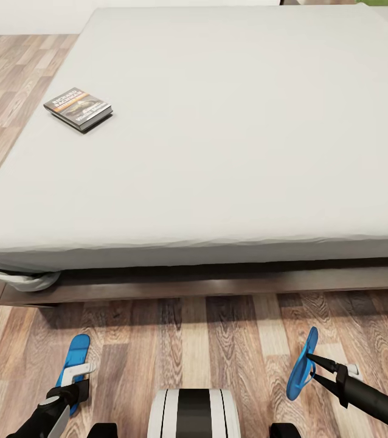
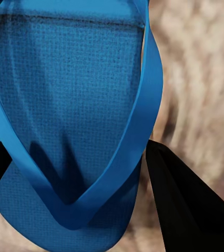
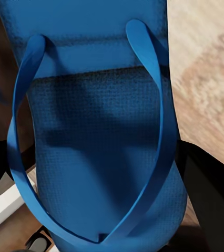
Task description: In the bedroom, move the book from the bed onto either nightstand, and place the two sandals side by side next to the bed.
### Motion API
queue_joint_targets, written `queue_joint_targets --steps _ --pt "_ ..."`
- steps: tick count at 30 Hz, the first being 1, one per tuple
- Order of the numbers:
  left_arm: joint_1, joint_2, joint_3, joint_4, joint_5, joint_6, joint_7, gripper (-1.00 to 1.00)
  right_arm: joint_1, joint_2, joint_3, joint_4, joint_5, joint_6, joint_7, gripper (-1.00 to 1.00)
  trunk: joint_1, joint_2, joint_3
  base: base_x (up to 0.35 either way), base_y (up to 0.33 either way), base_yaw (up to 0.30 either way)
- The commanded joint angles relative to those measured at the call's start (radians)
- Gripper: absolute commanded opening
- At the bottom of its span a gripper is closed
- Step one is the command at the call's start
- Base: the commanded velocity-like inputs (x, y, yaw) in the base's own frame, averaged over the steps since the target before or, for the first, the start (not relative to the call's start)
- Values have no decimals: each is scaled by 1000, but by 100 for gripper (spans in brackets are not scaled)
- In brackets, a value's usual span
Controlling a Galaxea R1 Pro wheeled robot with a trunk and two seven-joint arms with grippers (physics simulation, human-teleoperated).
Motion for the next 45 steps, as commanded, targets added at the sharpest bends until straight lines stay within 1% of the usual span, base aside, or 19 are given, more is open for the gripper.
queue_joint_targets --steps 1,14,15,34,45 --pt "0 0 2 -2 -2 6 0 -100 0 0 -1 0 -1 5 1 -100 0 0 -1 0 0 0" --pt "0 -1 2 -2 -2 6 0 -100 0 0 -1 0 -2 5 6 -100 0 0 -1 0 0 0" --pt "0 0 2 -2 -2 6 0 100 0 1 -1 0 -2 5 6 -100 0 0 -1 0 0 0" --pt "0 0 3 -2 -2 6 0 100 0 1 -1 0 -2 5 6 -100 0 0 -1 0 0 0" --pt "0 0 2 -2 -2 8 0 100 0 1 -1 0 -2 5 6 -100 -5 2 42 0 0 0"
